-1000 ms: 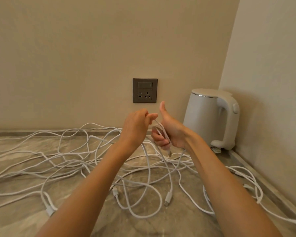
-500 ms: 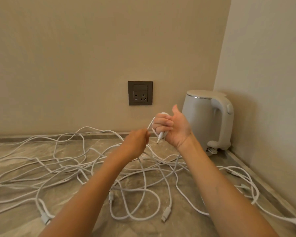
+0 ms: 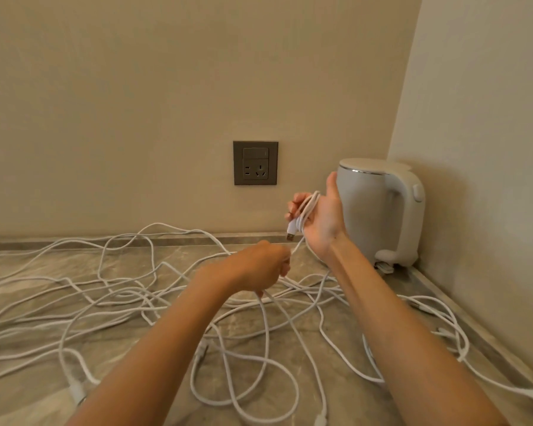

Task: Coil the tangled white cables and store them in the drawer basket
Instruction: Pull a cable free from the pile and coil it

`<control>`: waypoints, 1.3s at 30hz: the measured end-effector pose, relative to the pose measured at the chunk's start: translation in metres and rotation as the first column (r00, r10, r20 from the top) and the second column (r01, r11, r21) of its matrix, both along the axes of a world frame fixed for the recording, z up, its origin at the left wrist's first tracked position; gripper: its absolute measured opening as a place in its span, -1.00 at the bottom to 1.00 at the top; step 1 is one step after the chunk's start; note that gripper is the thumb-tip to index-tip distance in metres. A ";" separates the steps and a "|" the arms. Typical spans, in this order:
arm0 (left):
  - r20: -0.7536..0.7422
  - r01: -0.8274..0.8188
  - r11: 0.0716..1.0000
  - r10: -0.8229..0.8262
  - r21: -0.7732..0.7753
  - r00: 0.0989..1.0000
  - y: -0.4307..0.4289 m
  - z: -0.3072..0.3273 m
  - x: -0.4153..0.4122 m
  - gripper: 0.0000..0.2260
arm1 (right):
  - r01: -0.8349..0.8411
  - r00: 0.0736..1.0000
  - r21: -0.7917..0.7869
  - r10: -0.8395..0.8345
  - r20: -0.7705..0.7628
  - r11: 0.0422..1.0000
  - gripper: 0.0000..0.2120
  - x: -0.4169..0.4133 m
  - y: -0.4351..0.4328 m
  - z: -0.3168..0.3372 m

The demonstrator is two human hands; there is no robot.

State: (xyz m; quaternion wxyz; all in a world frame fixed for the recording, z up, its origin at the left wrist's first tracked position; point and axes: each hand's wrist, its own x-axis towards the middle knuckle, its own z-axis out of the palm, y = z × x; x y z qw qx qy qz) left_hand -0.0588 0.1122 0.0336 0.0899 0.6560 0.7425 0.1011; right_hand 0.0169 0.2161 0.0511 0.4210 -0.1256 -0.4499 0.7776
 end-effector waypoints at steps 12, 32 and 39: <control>0.031 -0.109 0.917 0.105 0.383 0.994 -0.009 0.017 -0.012 -0.83 | -0.229 0.731 0.661 -0.322 0.602 0.715 -0.19 0.005 -0.003 -0.010; -0.126 -0.139 0.885 0.215 0.444 0.968 -0.001 -0.006 -0.026 -0.70 | -0.921 0.375 0.037 0.910 -0.178 0.387 -0.07 -0.007 0.006 -0.016; -0.091 -0.135 0.988 0.142 0.074 0.986 -0.003 -0.004 -0.008 -0.82 | -0.739 0.644 -0.172 0.609 -0.463 0.651 -0.18 0.000 0.006 -0.010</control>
